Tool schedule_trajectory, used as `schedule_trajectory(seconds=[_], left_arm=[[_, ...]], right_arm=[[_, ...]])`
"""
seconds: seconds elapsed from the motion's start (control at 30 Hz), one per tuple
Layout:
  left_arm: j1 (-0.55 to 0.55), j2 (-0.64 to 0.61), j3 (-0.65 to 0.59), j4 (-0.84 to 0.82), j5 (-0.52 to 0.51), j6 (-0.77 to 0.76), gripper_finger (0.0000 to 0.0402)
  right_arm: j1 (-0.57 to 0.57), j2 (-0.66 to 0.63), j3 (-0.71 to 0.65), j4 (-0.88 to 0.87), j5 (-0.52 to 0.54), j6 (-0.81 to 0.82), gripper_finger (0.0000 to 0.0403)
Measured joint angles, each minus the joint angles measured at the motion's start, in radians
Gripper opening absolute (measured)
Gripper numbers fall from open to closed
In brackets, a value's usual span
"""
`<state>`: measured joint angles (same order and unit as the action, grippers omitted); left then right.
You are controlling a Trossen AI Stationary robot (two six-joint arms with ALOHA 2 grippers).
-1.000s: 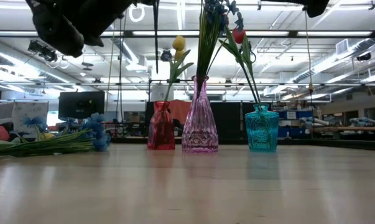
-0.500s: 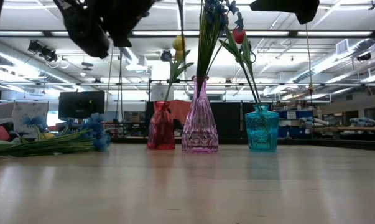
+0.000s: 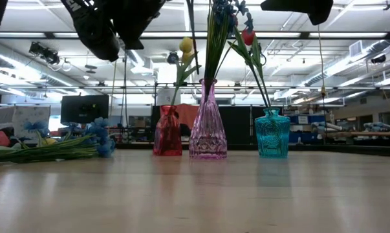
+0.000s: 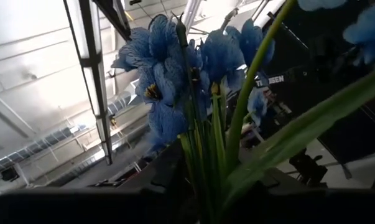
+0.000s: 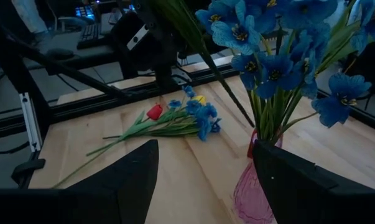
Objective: Sort flowers into vase by color
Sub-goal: Put the blue flowers into the pink transparent vase
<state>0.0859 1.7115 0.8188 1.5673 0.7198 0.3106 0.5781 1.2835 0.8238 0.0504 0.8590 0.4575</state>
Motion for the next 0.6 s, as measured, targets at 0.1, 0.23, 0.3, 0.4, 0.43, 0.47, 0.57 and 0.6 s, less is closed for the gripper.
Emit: schedule_trajectory(seconds=[0.1, 0.23, 0.3, 0.4, 0.43, 0.47, 0.57, 0.6], left_arm=[[0.010, 0.000, 0.001, 0.000, 0.009, 0.000, 0.0106], [0.019, 0.008, 0.007, 0.001, 0.022, -0.004, 0.0106], [0.018, 0.015, 0.016, 0.000, 0.034, -0.005, 0.0106], [0.017, 0.041, 0.053, 0.001, 0.048, -0.028, 0.0106], [0.017, 0.056, 0.067, 0.001, 0.059, -0.039, 0.0105], [0.017, 0.072, 0.082, 0.001, 0.061, -0.052, 0.0105], [0.018, 0.105, 0.110, 0.001, 0.065, -0.057, 0.0105], [0.018, 0.111, 0.117, 0.001, 0.062, -0.059, 0.0105]], right_arm=[[0.000, 0.000, 0.000, 0.000, 0.001, 0.012, 0.0272], [0.000, 0.000, 0.000, 0.005, 0.001, 0.018, 0.0272], [0.000, 0.000, 0.000, 0.007, 0.001, 0.019, 0.0272], [0.000, 0.000, 0.000, 0.010, 0.003, 0.021, 0.0272], [0.000, 0.000, 0.000, 0.014, 0.003, 0.021, 0.0272], [0.000, 0.000, 0.000, 0.018, 0.003, 0.021, 0.0272], [0.000, 0.000, 0.000, 0.019, -0.001, 0.021, 0.0272], [0.001, 0.000, 0.000, 0.017, -0.005, 0.022, 0.0272]])
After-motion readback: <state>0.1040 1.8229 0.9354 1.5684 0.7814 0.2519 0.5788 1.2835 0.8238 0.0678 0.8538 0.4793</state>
